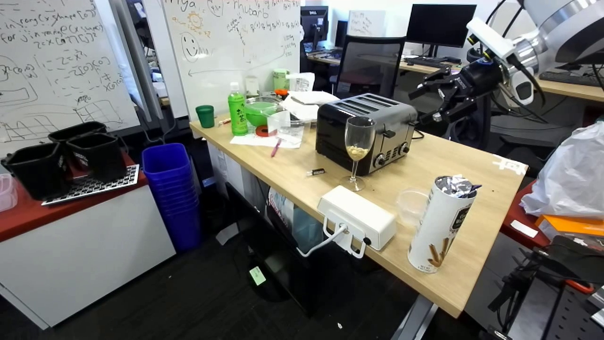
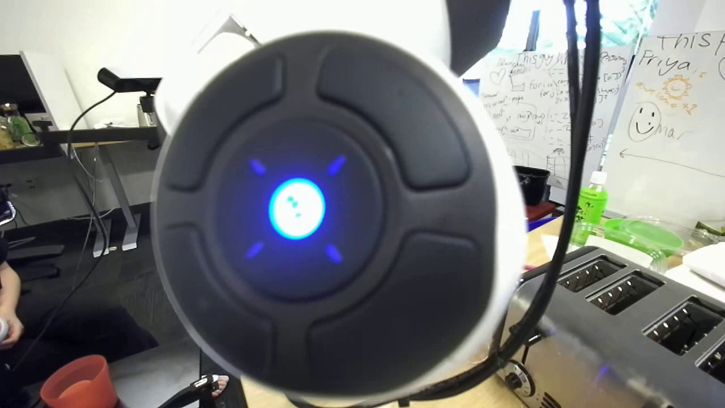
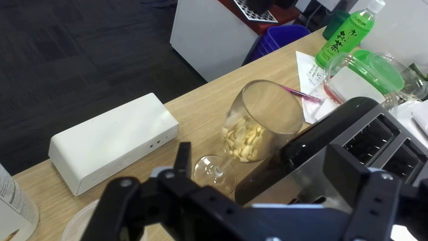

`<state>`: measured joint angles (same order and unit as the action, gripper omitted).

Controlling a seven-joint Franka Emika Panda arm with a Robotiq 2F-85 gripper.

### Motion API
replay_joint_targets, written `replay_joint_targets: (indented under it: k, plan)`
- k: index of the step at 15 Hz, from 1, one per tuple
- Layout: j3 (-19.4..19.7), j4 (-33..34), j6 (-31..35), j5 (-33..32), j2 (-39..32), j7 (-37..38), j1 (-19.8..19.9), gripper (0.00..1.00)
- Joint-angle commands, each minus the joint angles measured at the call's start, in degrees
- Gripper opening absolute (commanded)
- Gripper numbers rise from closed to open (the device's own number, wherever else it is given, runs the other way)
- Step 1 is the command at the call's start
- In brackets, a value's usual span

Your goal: Turn the right knob on the bread toaster clockwise

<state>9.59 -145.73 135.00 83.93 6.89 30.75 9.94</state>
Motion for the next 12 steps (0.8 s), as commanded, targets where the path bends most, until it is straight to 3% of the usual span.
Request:
replay_joint_targets:
  k: [1, 6, 7, 12]
  plan:
    - [-0.6, -1.9, 0.8, 5.2, 1.5, -3.7, -0.2, 1.00]
    - [-0.3, -3.6, -1.7, 10.1, 1.1, -6.6, 0.1, 1.00]
    - [-0.5, -2.7, -0.6, 7.8, 0.4, -4.6, 0.1, 1.00]
    - [-0.5, -3.0, -1.0, 8.4, 0.4, -5.1, 0.1, 1.00]
